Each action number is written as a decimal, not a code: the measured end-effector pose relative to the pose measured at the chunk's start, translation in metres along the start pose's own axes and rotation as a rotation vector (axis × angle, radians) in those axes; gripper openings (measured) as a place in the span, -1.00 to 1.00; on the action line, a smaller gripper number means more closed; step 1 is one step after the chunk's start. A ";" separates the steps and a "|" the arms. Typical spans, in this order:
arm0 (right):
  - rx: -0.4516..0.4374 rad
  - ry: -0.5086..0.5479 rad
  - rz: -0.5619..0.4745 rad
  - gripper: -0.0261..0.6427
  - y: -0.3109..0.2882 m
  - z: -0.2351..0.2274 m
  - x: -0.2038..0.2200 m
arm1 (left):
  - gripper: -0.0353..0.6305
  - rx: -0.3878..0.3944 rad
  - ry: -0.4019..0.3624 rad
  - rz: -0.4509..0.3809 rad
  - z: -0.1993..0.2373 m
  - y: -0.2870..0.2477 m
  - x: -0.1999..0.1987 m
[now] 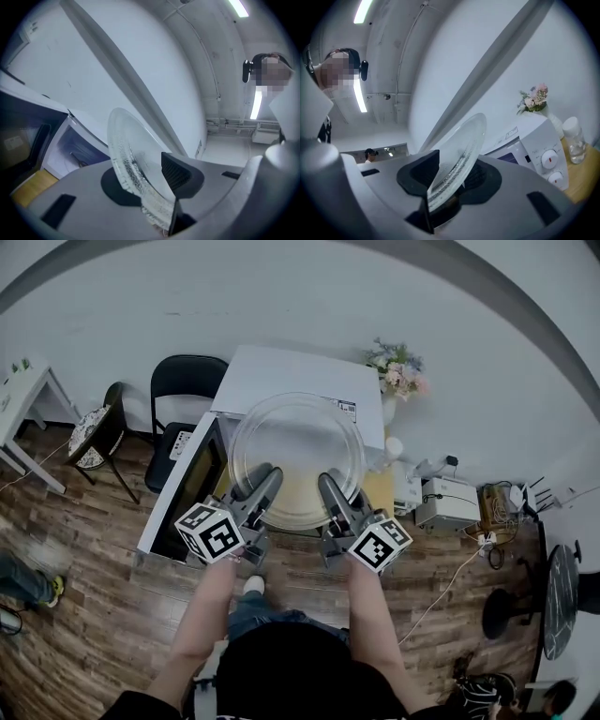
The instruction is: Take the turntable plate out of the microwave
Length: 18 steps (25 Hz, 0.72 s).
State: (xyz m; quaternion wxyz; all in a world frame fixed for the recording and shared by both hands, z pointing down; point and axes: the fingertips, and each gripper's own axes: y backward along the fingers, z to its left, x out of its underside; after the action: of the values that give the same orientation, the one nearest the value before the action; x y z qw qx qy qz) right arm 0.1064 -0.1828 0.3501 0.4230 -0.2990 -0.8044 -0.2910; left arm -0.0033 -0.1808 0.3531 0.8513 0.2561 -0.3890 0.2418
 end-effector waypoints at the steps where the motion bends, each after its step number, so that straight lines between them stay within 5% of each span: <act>1: -0.002 0.016 -0.003 -0.51 -0.003 0.001 -0.003 | -0.54 0.005 -0.017 0.000 -0.001 -0.002 -0.004; 18: -0.013 0.203 -0.082 -0.44 -0.046 0.009 -0.061 | -0.42 0.108 -0.199 -0.017 -0.008 -0.046 -0.065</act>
State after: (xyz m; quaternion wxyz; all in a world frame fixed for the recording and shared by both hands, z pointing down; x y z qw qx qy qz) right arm 0.0967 -0.2206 0.2839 0.4880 -0.2379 -0.7670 -0.3421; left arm -0.0085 -0.2246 0.2857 0.7956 0.3275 -0.4556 0.2285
